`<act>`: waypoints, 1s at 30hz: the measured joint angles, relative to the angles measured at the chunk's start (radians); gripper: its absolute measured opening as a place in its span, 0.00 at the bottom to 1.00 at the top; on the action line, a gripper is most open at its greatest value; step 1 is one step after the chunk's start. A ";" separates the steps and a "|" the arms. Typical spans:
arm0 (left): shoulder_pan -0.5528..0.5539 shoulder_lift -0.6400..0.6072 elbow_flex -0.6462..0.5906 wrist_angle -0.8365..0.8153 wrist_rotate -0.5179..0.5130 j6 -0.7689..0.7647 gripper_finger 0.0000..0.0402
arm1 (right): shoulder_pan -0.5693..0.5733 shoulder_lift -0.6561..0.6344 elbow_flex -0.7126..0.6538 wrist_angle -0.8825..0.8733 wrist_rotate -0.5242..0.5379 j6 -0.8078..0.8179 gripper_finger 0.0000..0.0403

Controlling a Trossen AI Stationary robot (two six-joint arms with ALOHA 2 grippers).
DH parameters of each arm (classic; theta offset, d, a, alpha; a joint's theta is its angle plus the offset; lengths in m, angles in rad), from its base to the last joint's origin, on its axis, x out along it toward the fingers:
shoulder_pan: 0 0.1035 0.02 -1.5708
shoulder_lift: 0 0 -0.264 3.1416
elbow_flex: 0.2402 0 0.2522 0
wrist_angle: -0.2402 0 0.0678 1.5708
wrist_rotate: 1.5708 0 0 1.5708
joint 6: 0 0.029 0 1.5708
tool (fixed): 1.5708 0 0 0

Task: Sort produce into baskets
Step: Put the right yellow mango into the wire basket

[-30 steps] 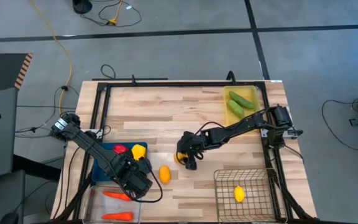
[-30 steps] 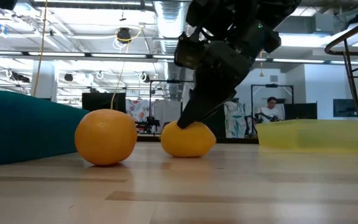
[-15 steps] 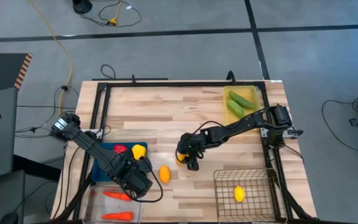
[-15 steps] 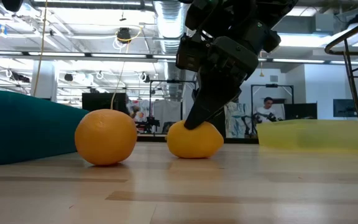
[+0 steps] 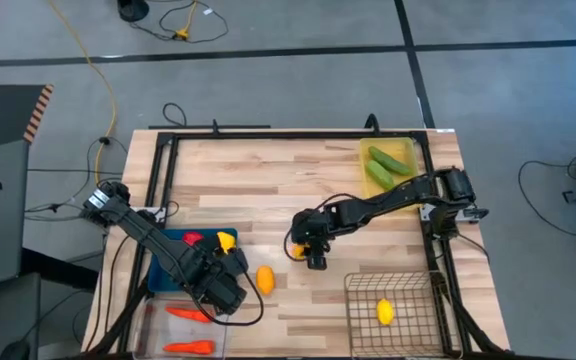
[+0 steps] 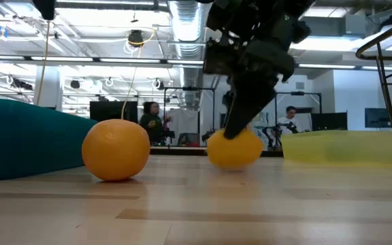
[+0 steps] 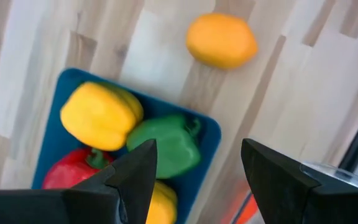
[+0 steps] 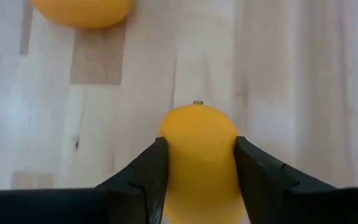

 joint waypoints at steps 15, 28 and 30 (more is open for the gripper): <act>0.087 0.000 0.000 0.071 -0.044 0.189 0.55 | -0.031 -0.266 0.092 -0.372 -0.001 -0.039 0.47; 0.193 0.000 0.000 0.232 -0.044 0.359 0.55 | 0.094 -0.506 0.129 -0.613 -0.007 0.153 0.47; 0.207 0.000 0.000 0.253 -0.044 0.365 0.55 | 0.138 -0.524 0.130 -0.629 -0.018 0.191 0.47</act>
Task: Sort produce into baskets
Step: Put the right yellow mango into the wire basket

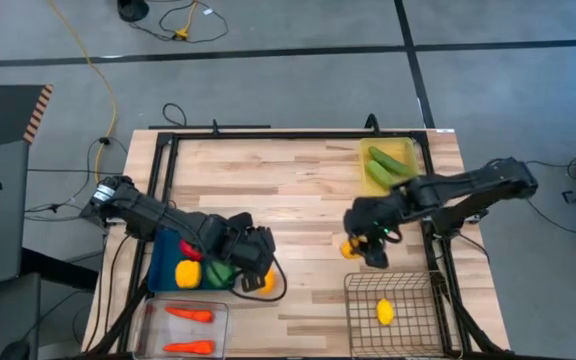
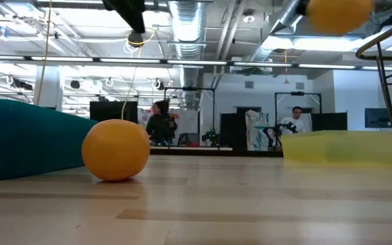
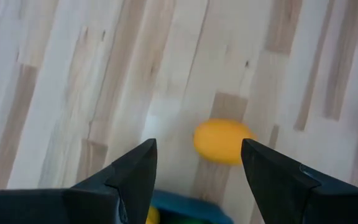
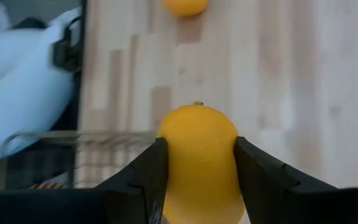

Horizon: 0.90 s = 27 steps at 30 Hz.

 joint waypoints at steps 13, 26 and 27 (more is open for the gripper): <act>0.034 0.000 0.000 0.040 0.001 0.000 0.55 | 0.345 0.053 -0.005 -0.017 -0.119 0.184 0.48; 0.034 0.000 0.000 0.065 0.009 -0.115 0.55 | 0.440 0.268 -0.006 -0.018 -0.194 0.241 0.64; 0.034 0.000 0.000 0.066 0.010 -0.129 0.55 | 0.437 0.276 -0.006 -0.019 -0.218 0.241 0.65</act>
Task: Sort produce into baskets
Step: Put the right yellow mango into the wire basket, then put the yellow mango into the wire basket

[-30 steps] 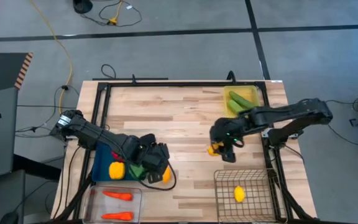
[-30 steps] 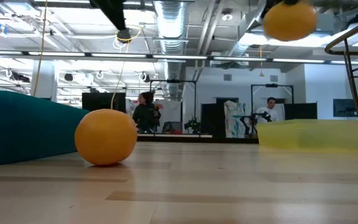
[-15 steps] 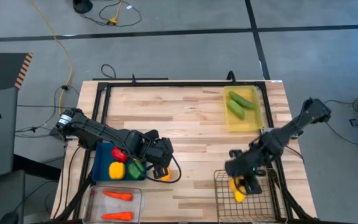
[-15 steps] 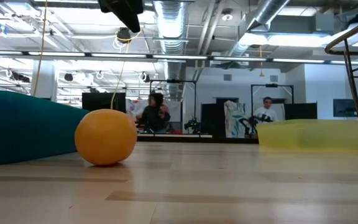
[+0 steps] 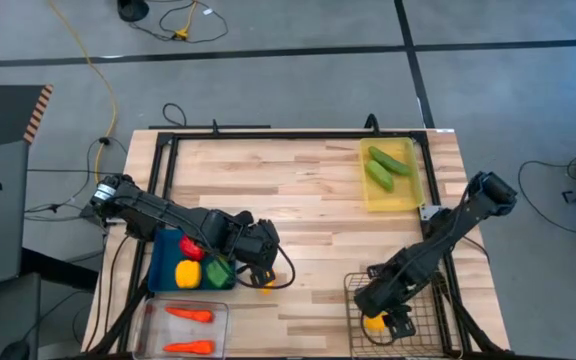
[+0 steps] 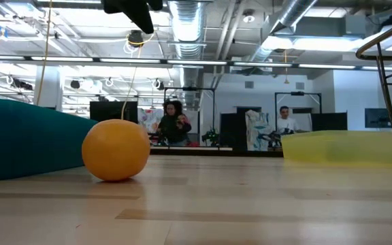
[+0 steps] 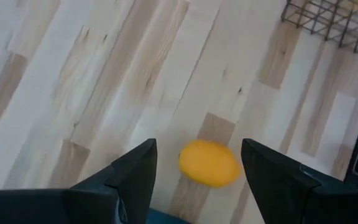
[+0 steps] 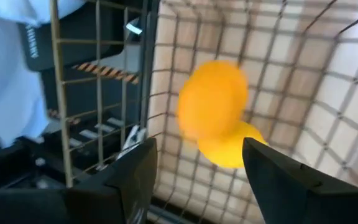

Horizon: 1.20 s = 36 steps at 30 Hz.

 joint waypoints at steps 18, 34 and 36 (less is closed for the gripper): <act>0.019 0.129 0.000 -0.048 0.341 -0.327 0.77 | -0.024 0.008 0.000 -0.025 -0.105 -0.001 0.66; 0.038 0.307 0.000 0.009 0.385 -0.568 0.78 | -0.023 0.009 0.000 -0.095 -0.106 -0.081 0.66; 0.039 0.322 0.000 0.017 0.381 -0.567 0.78 | -0.023 0.006 0.000 -0.105 -0.106 -0.086 0.66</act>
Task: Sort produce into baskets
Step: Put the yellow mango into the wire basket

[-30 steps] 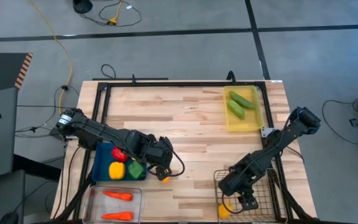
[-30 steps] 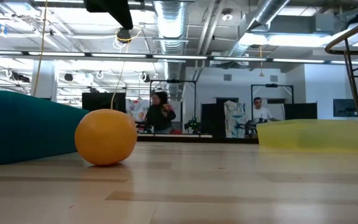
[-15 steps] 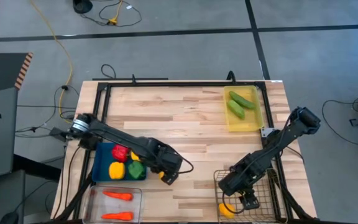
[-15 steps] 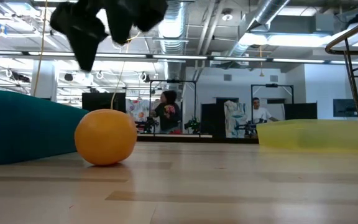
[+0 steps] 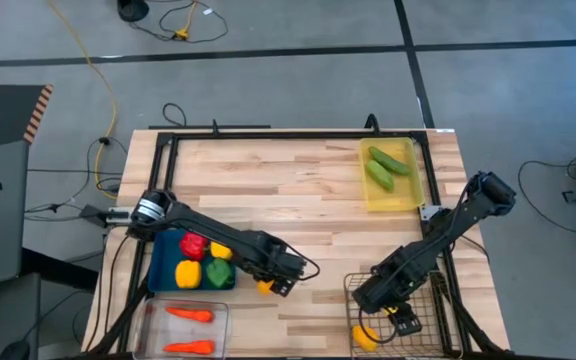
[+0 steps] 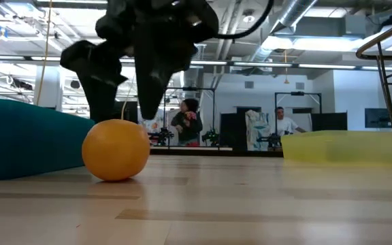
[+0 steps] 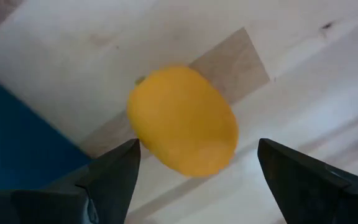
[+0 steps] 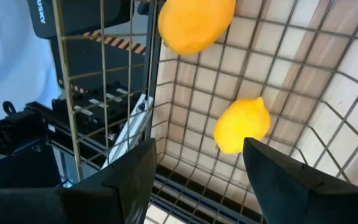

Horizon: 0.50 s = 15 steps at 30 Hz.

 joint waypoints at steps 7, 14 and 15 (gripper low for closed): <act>0.009 0.057 0.001 0.016 0.001 0.009 0.78 | 0.001 -0.015 0.000 -0.007 0.002 -0.001 0.66; 0.010 0.081 0.001 0.034 -0.037 0.059 0.73 | 0.002 -0.016 0.000 -0.006 0.002 -0.002 0.66; 0.010 0.082 0.001 0.033 -0.036 0.063 0.71 | 0.002 -0.016 0.000 -0.007 0.002 -0.004 0.66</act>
